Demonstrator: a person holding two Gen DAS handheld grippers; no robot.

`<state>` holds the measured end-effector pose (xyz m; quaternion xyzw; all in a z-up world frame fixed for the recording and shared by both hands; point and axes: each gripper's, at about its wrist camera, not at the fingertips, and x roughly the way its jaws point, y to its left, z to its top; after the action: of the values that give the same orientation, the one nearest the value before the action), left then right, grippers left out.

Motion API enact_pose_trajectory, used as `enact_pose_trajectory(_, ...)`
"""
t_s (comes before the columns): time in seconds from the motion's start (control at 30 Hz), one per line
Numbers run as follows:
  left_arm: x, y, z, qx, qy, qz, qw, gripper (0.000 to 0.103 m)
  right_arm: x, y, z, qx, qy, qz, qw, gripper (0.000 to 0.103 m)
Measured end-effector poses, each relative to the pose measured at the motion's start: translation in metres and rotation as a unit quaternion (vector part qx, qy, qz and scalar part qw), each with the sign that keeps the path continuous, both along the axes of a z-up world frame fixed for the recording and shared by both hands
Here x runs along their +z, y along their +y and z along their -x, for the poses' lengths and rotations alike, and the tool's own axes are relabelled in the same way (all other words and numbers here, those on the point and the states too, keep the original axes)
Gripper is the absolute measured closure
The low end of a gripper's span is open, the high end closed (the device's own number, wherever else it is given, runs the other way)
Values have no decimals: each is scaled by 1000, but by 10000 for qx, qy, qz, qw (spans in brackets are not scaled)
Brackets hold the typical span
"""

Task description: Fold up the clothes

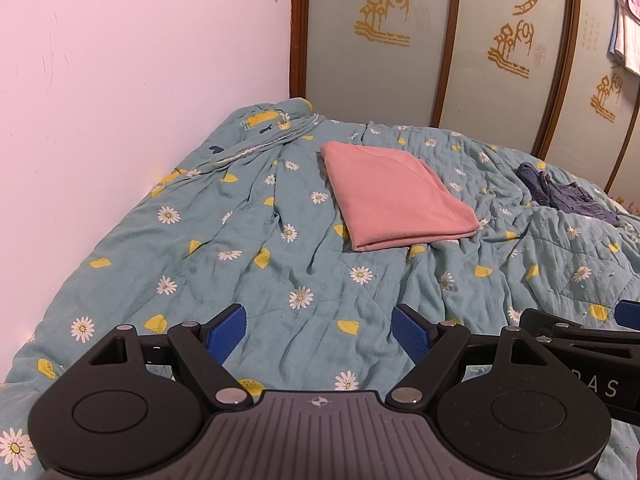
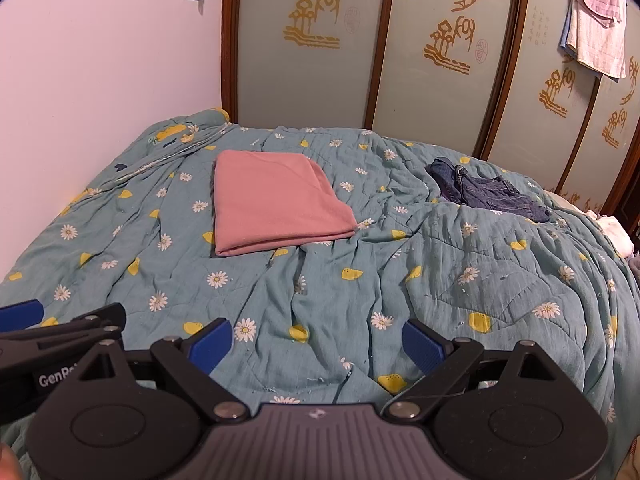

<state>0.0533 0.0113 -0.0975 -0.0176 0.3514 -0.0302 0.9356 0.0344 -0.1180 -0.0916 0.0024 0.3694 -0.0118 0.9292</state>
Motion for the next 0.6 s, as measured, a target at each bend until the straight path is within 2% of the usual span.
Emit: enact_pose_trajectory(0.6,0,-3,3,17,-1,-5,10000,24,-1,-5,-3,30,22,7,10000,11)
